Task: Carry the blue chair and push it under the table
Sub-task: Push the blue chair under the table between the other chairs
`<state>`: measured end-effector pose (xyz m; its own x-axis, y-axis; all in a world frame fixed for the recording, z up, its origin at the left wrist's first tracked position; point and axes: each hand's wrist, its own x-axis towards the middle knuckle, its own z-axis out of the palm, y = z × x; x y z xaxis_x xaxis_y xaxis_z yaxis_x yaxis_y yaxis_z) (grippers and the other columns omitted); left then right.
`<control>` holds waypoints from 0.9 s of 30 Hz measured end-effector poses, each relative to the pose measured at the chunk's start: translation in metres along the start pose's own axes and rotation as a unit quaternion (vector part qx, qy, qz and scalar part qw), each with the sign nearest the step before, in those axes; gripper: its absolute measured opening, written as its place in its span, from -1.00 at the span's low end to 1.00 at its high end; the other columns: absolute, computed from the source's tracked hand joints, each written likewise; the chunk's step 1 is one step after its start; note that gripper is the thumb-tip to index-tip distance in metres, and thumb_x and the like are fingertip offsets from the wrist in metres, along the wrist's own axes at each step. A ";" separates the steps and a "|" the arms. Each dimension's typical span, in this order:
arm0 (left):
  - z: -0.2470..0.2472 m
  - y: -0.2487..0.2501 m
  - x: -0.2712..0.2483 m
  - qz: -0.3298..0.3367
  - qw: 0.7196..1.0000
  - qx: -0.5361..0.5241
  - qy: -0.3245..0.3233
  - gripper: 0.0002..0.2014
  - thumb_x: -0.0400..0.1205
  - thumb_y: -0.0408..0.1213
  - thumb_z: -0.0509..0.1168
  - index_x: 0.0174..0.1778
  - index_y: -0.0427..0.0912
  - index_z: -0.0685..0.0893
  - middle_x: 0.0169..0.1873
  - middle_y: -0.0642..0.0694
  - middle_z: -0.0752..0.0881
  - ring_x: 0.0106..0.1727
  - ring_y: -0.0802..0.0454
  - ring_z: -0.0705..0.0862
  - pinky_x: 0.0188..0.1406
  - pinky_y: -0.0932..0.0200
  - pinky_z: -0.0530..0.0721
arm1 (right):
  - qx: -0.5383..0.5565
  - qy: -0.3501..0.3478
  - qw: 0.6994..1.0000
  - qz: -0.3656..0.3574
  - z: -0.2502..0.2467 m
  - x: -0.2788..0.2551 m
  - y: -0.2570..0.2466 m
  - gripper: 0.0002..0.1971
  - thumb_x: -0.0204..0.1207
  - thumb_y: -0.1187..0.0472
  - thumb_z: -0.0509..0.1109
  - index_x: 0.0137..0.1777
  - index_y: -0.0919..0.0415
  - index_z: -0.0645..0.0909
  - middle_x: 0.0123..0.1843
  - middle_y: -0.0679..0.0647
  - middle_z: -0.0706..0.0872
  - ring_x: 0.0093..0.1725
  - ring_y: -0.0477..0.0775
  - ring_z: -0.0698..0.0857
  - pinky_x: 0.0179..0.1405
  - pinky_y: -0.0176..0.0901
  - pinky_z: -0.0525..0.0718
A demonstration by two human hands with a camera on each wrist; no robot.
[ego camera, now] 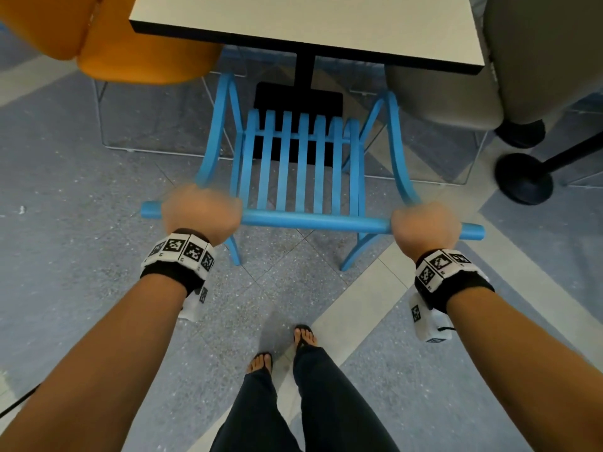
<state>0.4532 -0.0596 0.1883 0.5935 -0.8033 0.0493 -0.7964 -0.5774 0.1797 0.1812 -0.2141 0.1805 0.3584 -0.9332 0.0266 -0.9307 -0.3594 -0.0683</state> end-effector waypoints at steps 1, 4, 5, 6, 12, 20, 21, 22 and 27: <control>-0.001 -0.002 0.001 0.003 1.000 0.002 -0.002 -0.57 0.42 -0.12 0.02 -0.62 -0.29 0.61 -0.75 -0.02 0.22 -0.54 -0.10 0.39 -0.54 0.32 0.12 | -0.001 0.000 1.000 0.000 0.000 -0.001 -0.001 -0.39 0.27 -0.06 -0.18 -0.57 0.32 0.59 -0.67 -0.01 0.19 -0.50 0.16 0.40 -0.52 -0.27 0.13; -0.002 -0.005 0.003 0.013 1.000 0.008 -0.011 -0.56 0.42 -0.12 0.01 -0.63 -0.28 0.61 -0.76 -0.02 0.22 -0.55 -0.10 0.40 -0.54 0.32 0.13 | -0.002 0.000 1.000 -0.001 0.001 -0.001 -0.003 -0.42 0.30 -0.05 -0.13 -0.57 0.31 0.59 -0.67 -0.01 0.21 -0.50 0.16 0.42 -0.52 -0.25 0.20; -0.003 -0.005 0.003 0.015 1.000 0.008 -0.012 -0.56 0.42 -0.12 0.01 -0.63 -0.28 0.61 -0.76 -0.02 0.22 -0.55 -0.10 0.40 -0.54 0.32 0.13 | -0.002 -0.001 1.000 -0.001 0.001 0.000 -0.003 -0.44 0.32 -0.03 -0.10 -0.57 0.31 0.59 -0.67 -0.01 0.20 -0.51 0.16 0.41 -0.54 -0.28 0.16; -0.003 -0.004 0.004 0.017 1.000 0.007 -0.011 -0.57 0.42 -0.12 0.01 -0.63 -0.28 0.61 -0.76 -0.02 0.22 -0.55 -0.10 0.39 -0.54 0.32 0.13 | -0.004 0.000 1.000 -0.002 0.001 0.001 -0.003 -0.46 0.32 -0.01 -0.08 -0.58 0.31 0.59 -0.68 -0.02 0.20 -0.51 0.15 0.40 -0.55 -0.30 0.13; -0.004 -0.010 0.016 0.014 1.000 0.005 -0.002 -0.57 0.42 -0.13 0.03 -0.56 -0.32 0.65 -0.73 -0.01 0.19 -0.52 -0.12 0.39 -0.53 0.25 0.19 | -0.019 -0.012 1.000 0.003 0.002 0.006 -0.013 -0.51 0.35 0.03 -0.01 -0.55 0.31 0.60 -0.67 -0.01 0.20 -0.50 0.15 0.40 -0.56 -0.31 0.07; -0.003 -0.013 0.017 0.018 1.000 0.004 0.009 -0.56 0.43 -0.12 0.04 -0.56 -0.32 0.67 -0.69 -0.16 0.37 -0.52 -0.10 0.39 -0.52 0.24 0.20 | -0.012 0.004 1.000 -0.016 0.002 0.004 -0.013 -0.45 0.30 -0.02 -0.15 -0.61 0.27 0.53 -0.70 -0.03 0.19 -0.51 0.13 0.40 -0.56 -0.33 0.02; -0.003 -0.014 0.017 0.015 1.000 0.002 0.011 -0.56 0.43 -0.12 0.04 -0.56 -0.32 0.66 -0.70 -0.12 0.33 -0.52 -0.10 0.39 -0.53 0.26 0.18 | -0.009 0.006 1.000 -0.017 0.003 0.004 -0.012 -0.46 0.30 -0.02 -0.16 -0.61 0.26 0.52 -0.70 -0.04 0.19 -0.51 0.12 0.40 -0.56 -0.33 0.02; -0.003 -0.014 0.017 0.014 1.000 0.000 0.011 -0.56 0.43 -0.12 0.04 -0.56 -0.31 0.67 -0.71 -0.08 0.28 -0.52 -0.10 0.38 -0.53 0.26 0.16 | -0.009 0.007 1.000 -0.019 0.003 0.004 -0.012 -0.46 0.31 -0.02 -0.16 -0.61 0.26 0.51 -0.70 -0.04 0.19 -0.51 0.12 0.40 -0.56 -0.33 0.03; -0.002 -0.014 0.016 0.011 1.000 -0.006 0.019 -0.56 0.44 -0.12 0.04 -0.51 -0.32 0.70 -0.62 -0.20 0.41 -0.49 -0.10 0.38 -0.51 0.20 0.22 | -0.004 0.010 1.000 -0.015 0.004 0.003 -0.012 -0.48 0.31 -0.03 -0.16 -0.62 0.23 0.48 -0.69 -0.04 0.18 -0.52 0.11 0.39 -0.56 -0.34 0.02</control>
<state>0.4742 -0.0643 0.1880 0.5803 -0.8093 0.0915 -0.8078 -0.5577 0.1906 0.1940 -0.2121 0.1776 0.3846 -0.9218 0.0489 -0.9201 -0.3871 -0.0593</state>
